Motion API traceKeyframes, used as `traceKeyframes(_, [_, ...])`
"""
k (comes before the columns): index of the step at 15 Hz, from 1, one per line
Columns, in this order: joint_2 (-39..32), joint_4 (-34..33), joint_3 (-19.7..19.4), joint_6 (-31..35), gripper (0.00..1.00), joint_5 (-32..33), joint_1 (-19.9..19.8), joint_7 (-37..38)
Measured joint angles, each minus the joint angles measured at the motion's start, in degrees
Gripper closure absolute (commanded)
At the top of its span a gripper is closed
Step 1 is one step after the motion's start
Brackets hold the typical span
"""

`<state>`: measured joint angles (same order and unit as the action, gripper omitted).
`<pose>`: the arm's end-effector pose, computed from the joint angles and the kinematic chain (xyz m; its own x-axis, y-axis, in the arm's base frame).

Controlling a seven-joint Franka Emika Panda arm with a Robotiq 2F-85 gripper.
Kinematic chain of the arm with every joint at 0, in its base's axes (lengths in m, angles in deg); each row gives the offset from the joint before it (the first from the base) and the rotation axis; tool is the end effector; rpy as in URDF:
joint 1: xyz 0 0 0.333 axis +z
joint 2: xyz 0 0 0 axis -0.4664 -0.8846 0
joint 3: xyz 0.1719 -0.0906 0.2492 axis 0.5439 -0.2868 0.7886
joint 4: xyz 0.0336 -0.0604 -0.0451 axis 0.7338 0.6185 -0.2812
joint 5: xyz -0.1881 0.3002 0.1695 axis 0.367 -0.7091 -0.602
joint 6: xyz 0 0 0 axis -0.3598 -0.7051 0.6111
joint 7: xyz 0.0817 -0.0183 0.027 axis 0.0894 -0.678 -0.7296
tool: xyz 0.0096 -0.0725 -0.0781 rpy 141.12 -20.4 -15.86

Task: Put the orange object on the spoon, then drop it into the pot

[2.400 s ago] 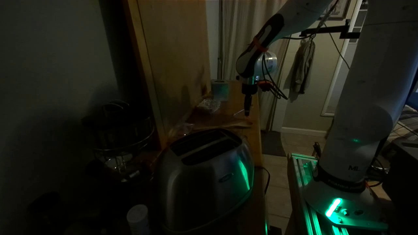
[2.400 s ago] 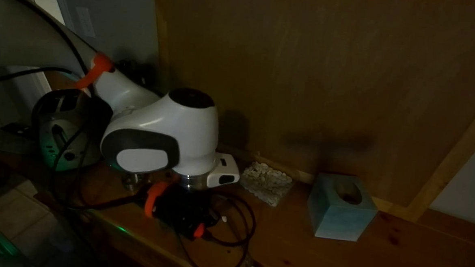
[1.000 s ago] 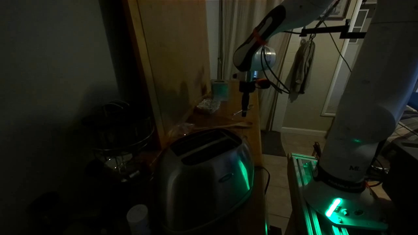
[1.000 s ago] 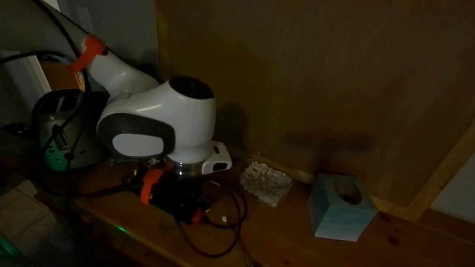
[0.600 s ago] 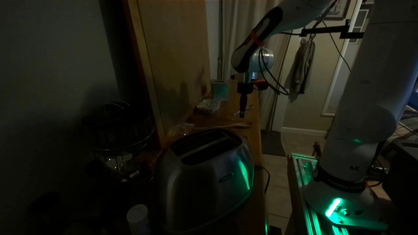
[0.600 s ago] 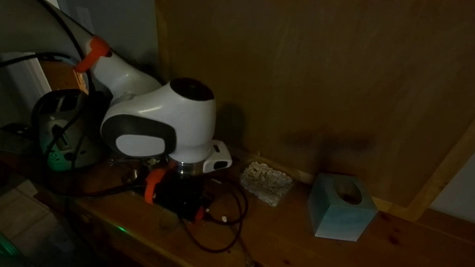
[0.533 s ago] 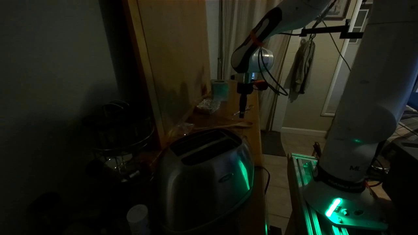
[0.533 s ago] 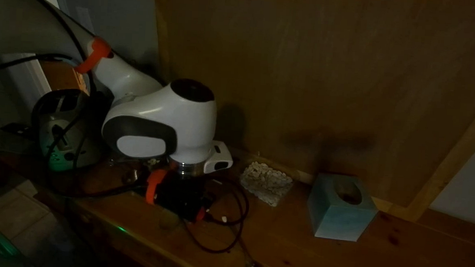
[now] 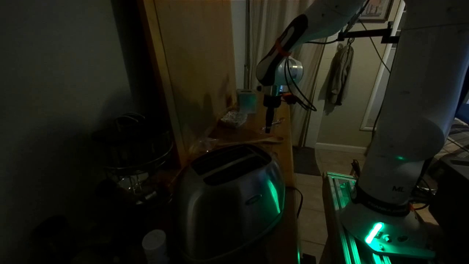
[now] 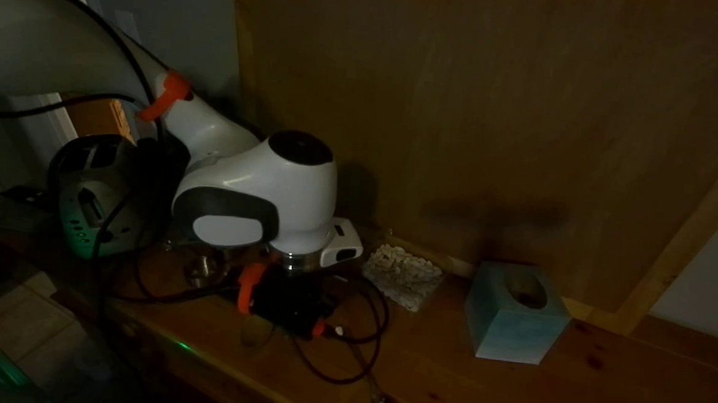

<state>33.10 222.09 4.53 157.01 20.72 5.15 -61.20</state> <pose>0.3509 -0.3555 0.2879 0.9950 0.0922 0.0390 0.0943 -0.9940 -0.0549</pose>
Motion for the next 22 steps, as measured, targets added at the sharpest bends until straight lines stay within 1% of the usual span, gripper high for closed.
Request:
traceKeyframes(2, [-0.8,-0.3,0.2,0.2,0.59,-0.1,-0.2,0.0])
traceKeyframes(3, [-1.0,-0.4,0.2,0.2,0.57,-0.1,-0.3,0.0])
traceKeyframes(4, [-1.3,-0.5,0.2,0.2,0.61,-0.1,-0.4,0.0])
traceKeyframes(5, [-1.6,-0.6,0.3,0.2,0.69,-0.1,-0.5,0.0])
traceKeyframes(6, [-1.8,-0.7,0.3,0.2,0.74,-0.1,-0.5,0.0])
traceKeyframes(7, [-2.0,-0.8,0.3,0.2,0.91,-0.1,-0.6,0.0])
traceKeyframes(9, [-2.3,-0.9,0.3,0.2,0.98,-0.1,-0.6,0.0])
traceKeyframes(11, [-2.4,-0.9,0.4,0.2,0.99,-0.1,-0.7,0.0])
traceKeyframes(15, [-2.5,-1.0,0.6,0.2,0.95,-0.1,-0.9,0.0])
traceKeyframes(22, [-2.2,-1.9,0.7,-0.7,0.97,-0.1,-1.1,0.0])
